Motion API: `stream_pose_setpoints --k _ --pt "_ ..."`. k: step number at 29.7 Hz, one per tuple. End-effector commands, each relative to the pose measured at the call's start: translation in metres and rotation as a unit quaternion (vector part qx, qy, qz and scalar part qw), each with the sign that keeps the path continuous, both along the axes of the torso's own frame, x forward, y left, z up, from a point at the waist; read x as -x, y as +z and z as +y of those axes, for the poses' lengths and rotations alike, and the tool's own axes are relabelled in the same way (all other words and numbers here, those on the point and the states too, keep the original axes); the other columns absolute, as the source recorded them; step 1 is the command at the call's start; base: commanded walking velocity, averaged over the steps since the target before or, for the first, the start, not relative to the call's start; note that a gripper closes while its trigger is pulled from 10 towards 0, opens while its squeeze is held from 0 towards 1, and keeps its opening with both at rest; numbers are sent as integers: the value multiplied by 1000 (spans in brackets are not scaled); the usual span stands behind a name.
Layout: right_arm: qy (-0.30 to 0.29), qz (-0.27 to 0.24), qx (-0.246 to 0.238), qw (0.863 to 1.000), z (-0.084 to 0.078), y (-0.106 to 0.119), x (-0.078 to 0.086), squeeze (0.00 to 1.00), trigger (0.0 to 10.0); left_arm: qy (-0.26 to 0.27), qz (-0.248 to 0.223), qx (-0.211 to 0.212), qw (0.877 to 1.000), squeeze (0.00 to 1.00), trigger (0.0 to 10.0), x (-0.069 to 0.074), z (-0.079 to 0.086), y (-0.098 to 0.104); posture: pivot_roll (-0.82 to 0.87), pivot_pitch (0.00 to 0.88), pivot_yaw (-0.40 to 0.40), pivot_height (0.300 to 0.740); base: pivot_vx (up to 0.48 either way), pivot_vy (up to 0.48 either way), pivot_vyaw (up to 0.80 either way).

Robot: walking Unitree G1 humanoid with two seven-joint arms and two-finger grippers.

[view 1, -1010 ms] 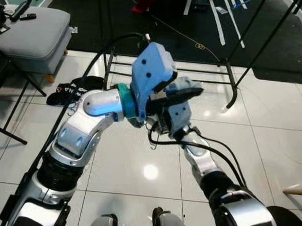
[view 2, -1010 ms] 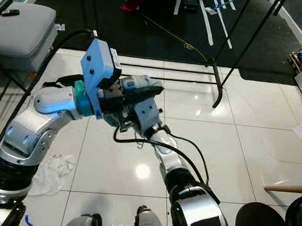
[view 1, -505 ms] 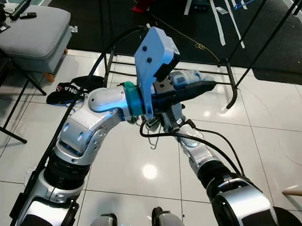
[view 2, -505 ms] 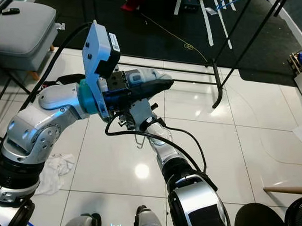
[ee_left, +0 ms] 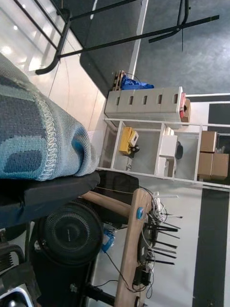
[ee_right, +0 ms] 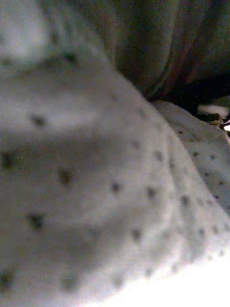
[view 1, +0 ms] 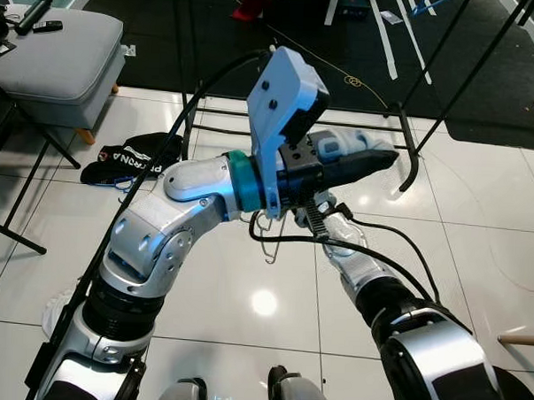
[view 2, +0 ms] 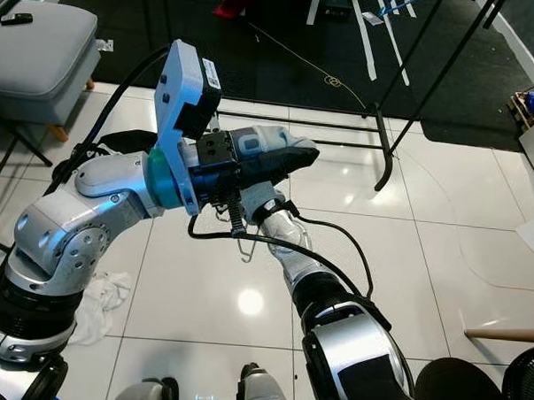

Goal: Hang hanger

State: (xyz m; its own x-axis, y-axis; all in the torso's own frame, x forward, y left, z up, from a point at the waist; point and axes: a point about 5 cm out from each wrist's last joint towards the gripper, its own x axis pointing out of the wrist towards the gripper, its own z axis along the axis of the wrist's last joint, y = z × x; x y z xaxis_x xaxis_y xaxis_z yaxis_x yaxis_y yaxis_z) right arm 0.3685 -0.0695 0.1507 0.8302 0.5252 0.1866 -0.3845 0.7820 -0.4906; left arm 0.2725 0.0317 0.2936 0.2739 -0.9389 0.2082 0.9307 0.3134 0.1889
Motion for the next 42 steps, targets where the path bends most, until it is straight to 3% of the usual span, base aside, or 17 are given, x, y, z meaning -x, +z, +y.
stream_pose_setpoints --k 1,5,15,16,19,20,21,22,24,25,26,28,29,35,36,42 --pt "-5 10 15 1000 1 -4 -1 0 0 -17 -10 8 1000 0 0 6 -3 7 55 128 -19 740 0 0 0" --pt "-43 73 39 996 -8 -19 -5 0 0 -21 0 39 999 0 0 8 0 20 56 128 -19 740 0 0 0" --pt "-48 83 39 995 -15 -25 -3 0 353 -8 2 51 999 0 0 4 6 25 56 131 -19 740 0 0 0" --pt "-40 72 30 996 -14 -23 -2 0 2000 6 2 51 999 0 0 1 7 24 53 132 -17 740 0 0 0" --pt "-35 64 24 997 -13 -21 -1 0 2000 16 2 51 999 0 0 -2 8 24 53 132 -17 740 0 0 0" --pt "-20 49 18 998 -10 -18 0 953 7137 35 2 51 998 0 0 -7 10 23 54 133 -17 740 0 0 0" --pt "-20 49 18 998 -10 -18 0 953 7137 35 2 51 998 0 0 -7 10 23 54 133 -17 740 0 0 0" --pt "-11 34 16 999 -8 -15 2 1000 10000 56 5 50 997 0 0 -12 12 23 54 133 -16 740 0 0 0" --pt "-11 34 16 999 -8 -15 2 1000 10000 56 5 50 997 0 0 -12 12 23 54 133 -16 740 0 0 0" --pt "-10 23 13 1000 -6 -13 2 1000 10000 80 7 44 996 0 0 -18 15 22 51 133 -12 740 0 0 0" --pt "0 15 10 1000 -3 -13 5 910 10000 106 11 43 993 0 0 -24 19 21 48 132 -8 740 0 0 0" --pt "6 12 8 1000 -1 -13 6 910 10000 122 14 42 992 0 0 -28 21 21 48 132 -8 740 0 0 0" --pt "26 5 4 1000 2 -17 13 0 10000 144 14 43 989 0 0 -32 24 21 43 130 -7 740 0 0 0" --pt "64 5 -15 998 7 -33 30 0 10000 188 16 48 981 0 0 -42 31 22 40 130 -2 740 0 0 0" --pt "55 10 -31 998 2 -41 36 941 10000 204 15 45 978 0 0 -45 34 21 37 129 3 740 0 0 0" --pt "19 18 -61 998 -13 -58 48 1000 10000 249 20 35 968 0 0 -55 44 15 29 124 13 740 0 0 0"
